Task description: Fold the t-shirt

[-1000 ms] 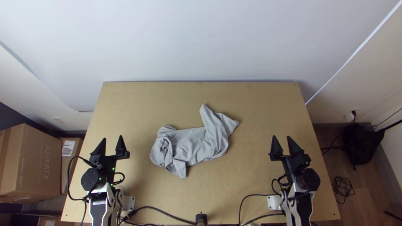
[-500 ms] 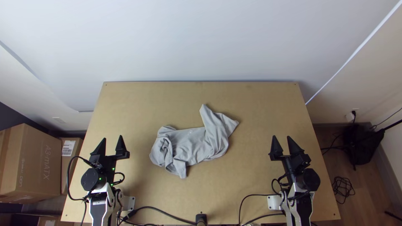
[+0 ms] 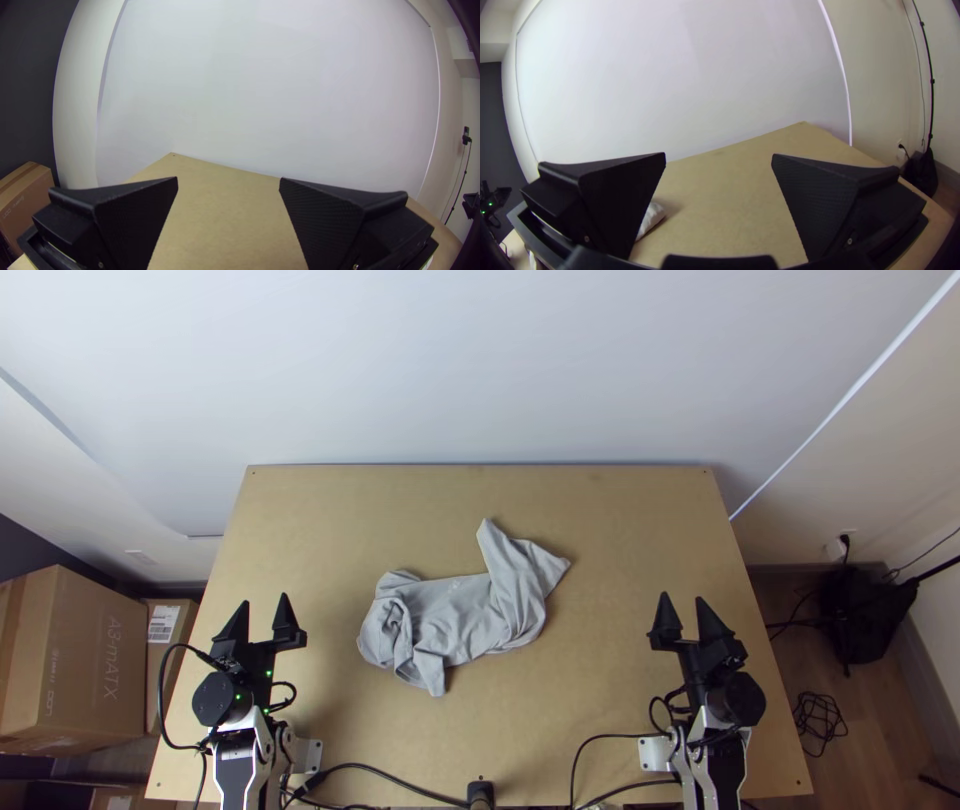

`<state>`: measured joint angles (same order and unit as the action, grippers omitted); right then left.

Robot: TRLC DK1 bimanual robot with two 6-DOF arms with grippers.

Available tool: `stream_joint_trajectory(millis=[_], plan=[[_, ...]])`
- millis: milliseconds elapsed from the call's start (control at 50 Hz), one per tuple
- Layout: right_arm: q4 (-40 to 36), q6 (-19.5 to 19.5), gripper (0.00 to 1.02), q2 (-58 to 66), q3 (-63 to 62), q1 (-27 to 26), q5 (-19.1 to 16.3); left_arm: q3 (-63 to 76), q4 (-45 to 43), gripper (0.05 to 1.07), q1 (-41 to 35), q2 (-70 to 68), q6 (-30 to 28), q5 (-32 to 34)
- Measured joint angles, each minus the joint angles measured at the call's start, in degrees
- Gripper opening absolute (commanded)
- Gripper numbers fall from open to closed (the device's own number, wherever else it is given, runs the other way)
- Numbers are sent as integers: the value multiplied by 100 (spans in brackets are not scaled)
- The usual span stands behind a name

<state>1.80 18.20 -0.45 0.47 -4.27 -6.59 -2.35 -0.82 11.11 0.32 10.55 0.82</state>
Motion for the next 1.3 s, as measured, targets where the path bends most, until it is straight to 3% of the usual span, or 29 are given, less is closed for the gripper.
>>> stream_joint_trajectory(millis=[400, 720, 860, 1080, 1300], plan=[[262, -308, 98, 0, 74, 33, 127, -188, 450, 103, 118, 0, -269, 0], [1827, -306, 98, 0, 741, 50, 273, -1137, 544, 103, 177, 31, -267, 2], [2017, -306, 98, 50, 1137, 50, 273, -1812, 483, 103, 177, 463, -249, 0], [2070, -216, 98, 933, 2238, 120, 273, -3187, 564, 103, 177, 1604, -87, 2], [2020, -216, 98, 2240, 3362, 452, 271, -4734, 1561, 103, 177, 2732, 144, 2]])
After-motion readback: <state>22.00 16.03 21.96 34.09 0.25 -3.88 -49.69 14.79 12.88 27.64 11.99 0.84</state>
